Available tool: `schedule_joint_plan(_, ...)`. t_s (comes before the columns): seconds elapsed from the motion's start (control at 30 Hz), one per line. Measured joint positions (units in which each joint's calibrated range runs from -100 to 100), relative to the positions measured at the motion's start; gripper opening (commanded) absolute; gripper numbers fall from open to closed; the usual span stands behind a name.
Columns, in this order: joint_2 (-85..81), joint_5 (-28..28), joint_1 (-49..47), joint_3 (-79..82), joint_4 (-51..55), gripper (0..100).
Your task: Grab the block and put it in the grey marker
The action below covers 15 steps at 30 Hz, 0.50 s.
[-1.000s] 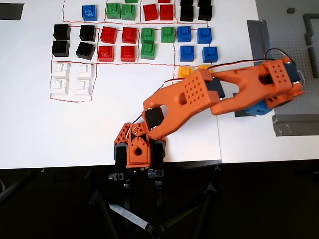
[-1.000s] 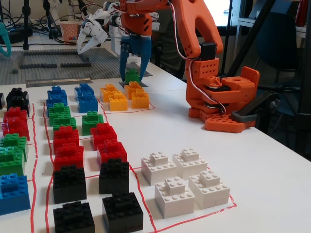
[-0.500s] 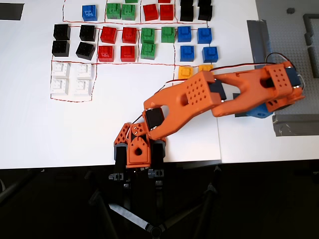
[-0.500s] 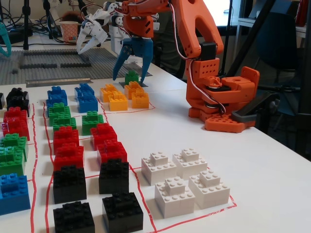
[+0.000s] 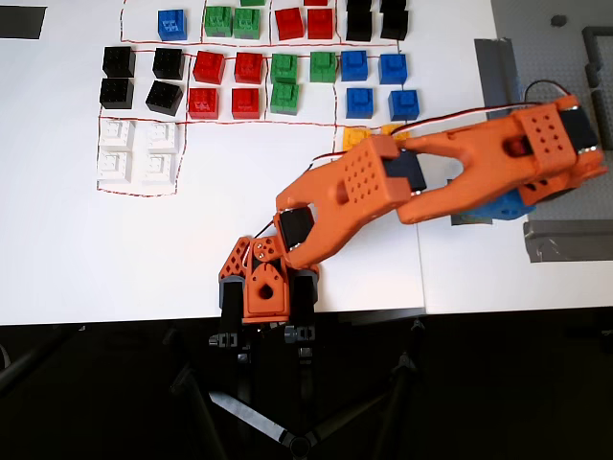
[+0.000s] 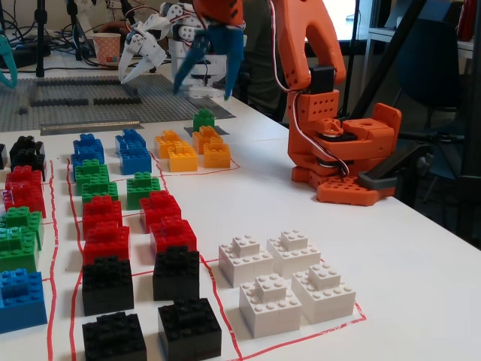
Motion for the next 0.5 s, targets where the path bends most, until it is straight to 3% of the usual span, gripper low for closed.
schedule_joint_plan(0.1,-7.4,0.1,-0.3,-0.5,0.9,29)
schedule_joint_plan(0.27,-13.9,-3.1,-5.4,4.9,1.0,4)
schedule_joint_plan(0.5,-25.4,-10.9,-21.8,25.5,-1.5,1)
